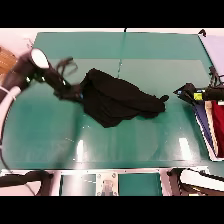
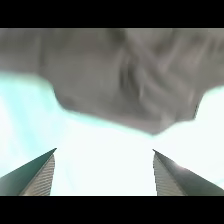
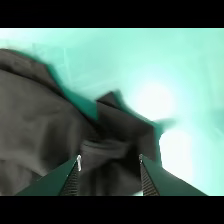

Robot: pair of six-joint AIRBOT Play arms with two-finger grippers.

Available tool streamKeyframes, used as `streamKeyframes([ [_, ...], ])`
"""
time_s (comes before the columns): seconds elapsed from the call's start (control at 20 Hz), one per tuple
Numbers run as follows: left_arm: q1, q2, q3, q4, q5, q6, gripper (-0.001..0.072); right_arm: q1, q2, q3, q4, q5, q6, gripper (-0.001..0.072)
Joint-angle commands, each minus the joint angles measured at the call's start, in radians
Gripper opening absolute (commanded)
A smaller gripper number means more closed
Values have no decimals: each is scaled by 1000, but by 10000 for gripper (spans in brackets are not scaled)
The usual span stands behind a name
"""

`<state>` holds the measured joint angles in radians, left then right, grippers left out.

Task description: Fold the shirts.

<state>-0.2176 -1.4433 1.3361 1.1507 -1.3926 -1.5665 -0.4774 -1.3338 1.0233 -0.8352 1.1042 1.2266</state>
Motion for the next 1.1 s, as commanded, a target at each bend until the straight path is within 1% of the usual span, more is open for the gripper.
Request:
streamKeyframes([
  [0.0,-97,92,-306,-59,116,-52,661,-36,-31,-6,-22,42,-1,418],
  [0.15,-222,89,-500,-252,433,-51,660,-13,-82,-18,-19,42,-1,418],
  [0.25,-305,71,-549,-325,620,-50,660,3,-106,-19,-18,41,-1,418],
  [0.4,-383,14,-549,-370,779,-52,659,21,-113,-19,-11,37,-1,418],
  [0.5,-383,-14,-549,-374,823,-53,657,27,-113,-19,-11,39,-2,418],
  [0.55,-380,-14,-549,-370,842,-56,543,27,-113,-19,-11,39,-2,418],
  [0.6,-379,-14,-546,-367,860,-48,356,27,-113,-19,-10,41,-1,418],
  [0.7,-379,-12,-532,-319,864,-48,33,27,-113,-19,-10,42,-2,418],
  [0.8,-379,3,-512,-267,808,-48,25,27,-113,-19,-11,48,-2,419],
  [0.85,-379,18,-499,-198,746,-49,25,27,-113,-19,-12,52,-5,419],
  [0.95,-358,70,-472,-18,555,-92,24,26,-113,-19,-21,68,-16,428],
  [1.05,-288,143,-471,105,385,-120,24,26,-113,-27,-26,68,-16,429],
])
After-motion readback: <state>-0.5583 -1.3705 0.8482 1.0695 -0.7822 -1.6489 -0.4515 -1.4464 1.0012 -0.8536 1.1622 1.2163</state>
